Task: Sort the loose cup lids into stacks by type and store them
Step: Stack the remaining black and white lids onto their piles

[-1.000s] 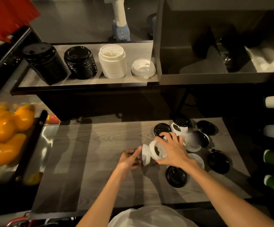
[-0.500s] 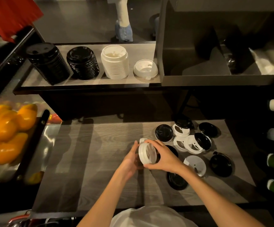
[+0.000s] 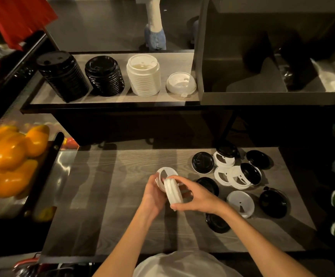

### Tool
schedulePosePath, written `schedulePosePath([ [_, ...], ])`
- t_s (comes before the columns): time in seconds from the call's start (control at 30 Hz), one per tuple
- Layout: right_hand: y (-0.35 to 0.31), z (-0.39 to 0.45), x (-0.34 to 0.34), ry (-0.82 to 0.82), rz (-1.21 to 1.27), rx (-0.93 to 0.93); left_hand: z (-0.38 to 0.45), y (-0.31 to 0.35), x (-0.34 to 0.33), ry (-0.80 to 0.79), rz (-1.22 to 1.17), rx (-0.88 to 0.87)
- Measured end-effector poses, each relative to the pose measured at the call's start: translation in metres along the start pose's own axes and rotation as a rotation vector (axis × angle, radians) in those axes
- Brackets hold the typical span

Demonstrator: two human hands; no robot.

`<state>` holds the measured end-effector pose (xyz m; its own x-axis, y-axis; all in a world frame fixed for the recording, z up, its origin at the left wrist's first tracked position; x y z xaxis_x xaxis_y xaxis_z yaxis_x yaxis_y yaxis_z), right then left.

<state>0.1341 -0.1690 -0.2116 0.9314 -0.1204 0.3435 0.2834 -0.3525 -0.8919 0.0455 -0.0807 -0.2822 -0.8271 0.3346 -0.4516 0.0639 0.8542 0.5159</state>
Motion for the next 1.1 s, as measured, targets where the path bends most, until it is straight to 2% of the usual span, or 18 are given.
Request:
schedulePosePath([
  [0.13, -0.019, -0.006, 0.025, 0.105, 0.105, 0.029, -0.004, 0.012, 0.0, 0.016, -0.077, -0.026],
  [0.27, -0.041, -0.004, 0.044, 0.238, -0.083, 0.077, -0.011, 0.023, -0.01, -0.042, -0.043, -0.092],
  [0.5, -0.06, 0.004, 0.042, 0.263, -0.455, 0.079, -0.031, 0.025, -0.045, -0.209, 0.068, -0.121],
  [0.6, -0.059, 0.005, 0.043, 0.278, -0.451, 0.081, -0.037, 0.032, -0.051, -0.235, 0.029, -0.146],
  [0.73, -0.06, -0.001, 0.053, 0.322, -0.301, 0.096, -0.041, 0.04, -0.052, -0.241, -0.026, -0.163],
  [0.87, -0.068, -0.007, 0.057, 0.369, -0.426, 0.091, -0.043, 0.042, -0.054, -0.239, -0.025, -0.181],
  [1.1, -0.073, -0.008, 0.052, 0.392, -0.48, 0.105, -0.046, 0.038, -0.063, -0.258, -0.048, -0.162],
])
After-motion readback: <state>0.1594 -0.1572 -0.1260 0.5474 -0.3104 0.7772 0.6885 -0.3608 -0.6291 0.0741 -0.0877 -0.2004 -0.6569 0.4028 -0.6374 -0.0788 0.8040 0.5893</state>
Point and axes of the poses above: each hand's wrist, its own z-axis towards the middle knuckle, its own x-axis out of the back of the hand, y = z × x, the point moved 9 cm from there along z, towards the middle knuckle
